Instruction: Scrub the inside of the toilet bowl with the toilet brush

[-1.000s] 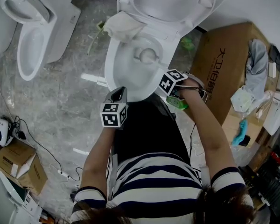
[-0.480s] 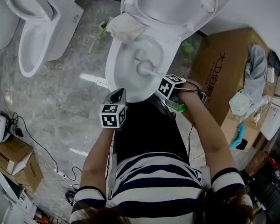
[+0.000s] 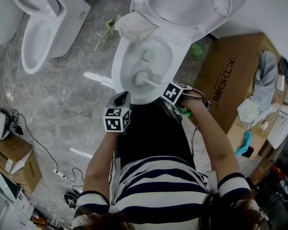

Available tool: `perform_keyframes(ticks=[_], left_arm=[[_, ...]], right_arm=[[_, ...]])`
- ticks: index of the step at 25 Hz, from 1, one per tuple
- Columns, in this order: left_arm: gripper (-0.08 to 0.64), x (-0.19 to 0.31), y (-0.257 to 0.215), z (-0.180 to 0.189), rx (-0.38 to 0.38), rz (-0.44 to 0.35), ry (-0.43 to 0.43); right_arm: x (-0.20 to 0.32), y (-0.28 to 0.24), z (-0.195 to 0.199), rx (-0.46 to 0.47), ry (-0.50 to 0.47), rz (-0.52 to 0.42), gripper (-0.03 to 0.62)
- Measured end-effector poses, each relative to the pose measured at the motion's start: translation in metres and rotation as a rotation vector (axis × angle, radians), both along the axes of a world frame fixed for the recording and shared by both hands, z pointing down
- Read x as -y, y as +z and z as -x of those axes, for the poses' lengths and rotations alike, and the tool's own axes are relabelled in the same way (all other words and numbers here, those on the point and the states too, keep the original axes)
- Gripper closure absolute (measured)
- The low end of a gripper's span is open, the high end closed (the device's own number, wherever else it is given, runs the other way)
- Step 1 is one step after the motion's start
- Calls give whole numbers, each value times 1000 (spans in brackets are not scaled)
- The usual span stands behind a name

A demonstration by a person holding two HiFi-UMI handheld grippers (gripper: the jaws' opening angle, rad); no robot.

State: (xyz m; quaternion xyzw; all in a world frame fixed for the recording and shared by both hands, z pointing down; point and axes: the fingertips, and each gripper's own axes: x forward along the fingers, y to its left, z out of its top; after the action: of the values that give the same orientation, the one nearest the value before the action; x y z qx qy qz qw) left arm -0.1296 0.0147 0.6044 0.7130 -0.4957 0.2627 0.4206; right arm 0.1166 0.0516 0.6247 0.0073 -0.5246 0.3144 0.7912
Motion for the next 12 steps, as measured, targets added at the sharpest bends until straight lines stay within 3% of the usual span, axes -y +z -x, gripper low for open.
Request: perform_keyframes(ticks=[12], left_arm=[[560, 0, 0, 11, 17, -3, -22]], right_arm=[[6, 14, 35, 83, 77, -38, 560]])
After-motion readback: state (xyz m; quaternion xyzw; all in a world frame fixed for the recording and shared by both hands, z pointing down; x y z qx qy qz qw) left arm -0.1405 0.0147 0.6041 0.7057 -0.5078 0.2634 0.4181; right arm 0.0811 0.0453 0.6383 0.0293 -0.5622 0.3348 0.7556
